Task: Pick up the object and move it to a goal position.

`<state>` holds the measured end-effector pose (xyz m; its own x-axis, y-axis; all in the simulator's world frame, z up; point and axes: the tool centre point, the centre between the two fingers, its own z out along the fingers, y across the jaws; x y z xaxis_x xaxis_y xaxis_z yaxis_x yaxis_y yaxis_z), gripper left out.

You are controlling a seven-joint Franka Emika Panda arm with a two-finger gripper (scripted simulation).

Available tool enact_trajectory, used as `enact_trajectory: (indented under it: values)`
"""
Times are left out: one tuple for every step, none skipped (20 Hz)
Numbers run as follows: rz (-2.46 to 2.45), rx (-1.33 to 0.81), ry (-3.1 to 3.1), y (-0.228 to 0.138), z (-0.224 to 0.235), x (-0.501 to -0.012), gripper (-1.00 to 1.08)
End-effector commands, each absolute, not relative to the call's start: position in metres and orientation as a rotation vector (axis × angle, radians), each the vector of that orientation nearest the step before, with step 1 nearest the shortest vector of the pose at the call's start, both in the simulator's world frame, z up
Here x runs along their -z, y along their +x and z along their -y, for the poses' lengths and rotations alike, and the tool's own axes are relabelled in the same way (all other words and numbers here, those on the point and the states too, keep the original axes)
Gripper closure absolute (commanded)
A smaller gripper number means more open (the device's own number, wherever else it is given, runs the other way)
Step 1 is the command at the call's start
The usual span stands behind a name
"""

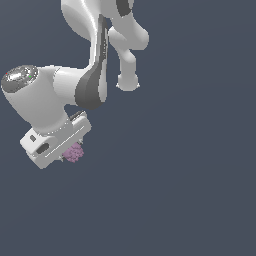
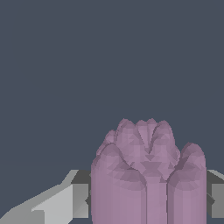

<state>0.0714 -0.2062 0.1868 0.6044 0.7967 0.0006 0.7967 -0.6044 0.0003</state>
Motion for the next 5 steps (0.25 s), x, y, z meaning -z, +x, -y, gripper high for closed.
enact_trajectory:
  values:
    - [-1.398, -0.001, 2.814, 0.0737, 0.2089, -0.1899, 1.08]
    - [-1.398, -0.001, 2.814, 0.0742, 0.2096, -0.1905, 1.08]
    - [-1.398, 0.0, 2.813, 0.0745, 0.2101, -0.1909, 1.08]
    - [-1.398, 0.0, 2.813, 0.0748, 0.2103, -0.1912, 1.08]
    - [-1.398, 0.0, 2.813, 0.0748, 0.2104, -0.1912, 1.08]
